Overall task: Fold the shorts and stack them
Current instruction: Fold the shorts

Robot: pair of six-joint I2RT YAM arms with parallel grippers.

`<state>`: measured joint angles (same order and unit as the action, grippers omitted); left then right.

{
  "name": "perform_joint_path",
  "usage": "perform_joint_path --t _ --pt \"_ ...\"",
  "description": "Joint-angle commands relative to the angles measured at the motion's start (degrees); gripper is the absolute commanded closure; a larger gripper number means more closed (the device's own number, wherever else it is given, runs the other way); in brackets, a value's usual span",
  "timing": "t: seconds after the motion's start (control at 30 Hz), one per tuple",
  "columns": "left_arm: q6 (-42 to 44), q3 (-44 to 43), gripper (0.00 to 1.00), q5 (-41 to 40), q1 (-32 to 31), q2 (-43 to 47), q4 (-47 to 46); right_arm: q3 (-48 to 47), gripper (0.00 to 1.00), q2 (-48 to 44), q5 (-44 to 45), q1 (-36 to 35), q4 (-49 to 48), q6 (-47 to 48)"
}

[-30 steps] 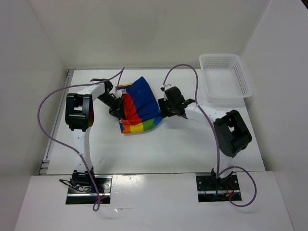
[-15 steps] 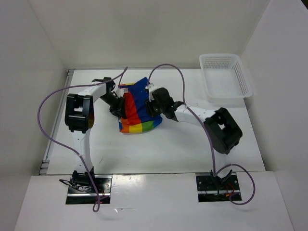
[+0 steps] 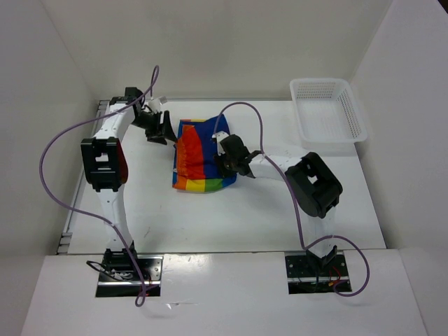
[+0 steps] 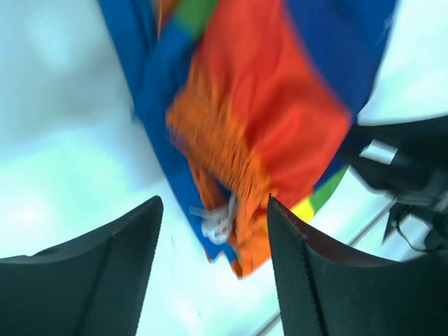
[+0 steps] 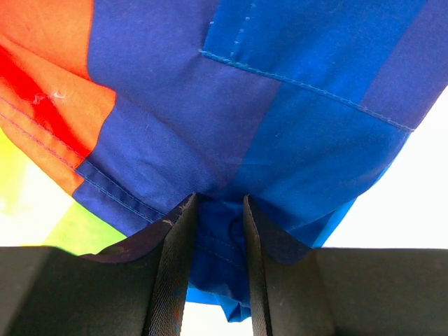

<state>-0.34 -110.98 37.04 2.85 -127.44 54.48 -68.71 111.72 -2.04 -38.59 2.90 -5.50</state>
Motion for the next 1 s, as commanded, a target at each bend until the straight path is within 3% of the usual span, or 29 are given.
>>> perform_joint_path --t 0.0,0.17,0.3,0.43,0.47,0.5,0.57,0.6,0.7,0.8,0.97 --pt "0.3 -8.4 0.3 5.8 -0.7 -5.4 -0.4 -1.5 0.62 0.8 1.8 -1.1 1.9 2.2" --pt "0.3 -15.6 0.29 5.9 -3.5 -13.0 0.4 -4.1 0.62 1.3 3.0 -1.1 1.9 5.3" --pt "0.3 -16.3 0.32 3.9 -4.7 -15.1 1.0 -5.8 0.62 -0.1 4.3 -1.1 3.2 9.0" --pt "0.3 -19.0 0.57 0.9 -4.7 -17.6 1.0 -7.6 0.64 -2.7 4.9 -1.1 5.5 15.1" --pt "0.3 -20.1 0.74 0.3 -4.7 -17.6 0.4 -7.6 0.69 -4.0 3.4 -1.1 5.5 16.0" --pt "0.3 -21.1 0.83 0.3 -4.7 -18.2 0.4 -6.5 0.72 -4.0 1.9 -1.1 6.2 16.8" --pt "0.3 -23.3 0.9 0.3 -4.2 -18.2 -1.5 -5.2 0.83 -3.7 -1.1 -1.1 8.5 17.4" --pt "0.3 -23.3 0.9 -0.2 -4.2 -17.0 -2.2 -3.9 0.9 -2.8 -3.5 -1.1 9.6 16.5" --pt "0.3 -24.0 0.9 -3.4 -4.2 -15.0 -4.9 -1.3 0.99 -1.3 -7.0 -1.1 13.3 18.1" --pt "0.3 -24.6 0.75 -5.5 -4.7 -14.9 -6.1 -2.2 0.99 0.0 -6.5 -1.1 13.4 18.2" --pt "0.3 -25.3 0.62 -9.0 -5.9 -17.3 -6.1 -3.5 0.99 1.3 -6.5 -1.1 14.7 18.7"
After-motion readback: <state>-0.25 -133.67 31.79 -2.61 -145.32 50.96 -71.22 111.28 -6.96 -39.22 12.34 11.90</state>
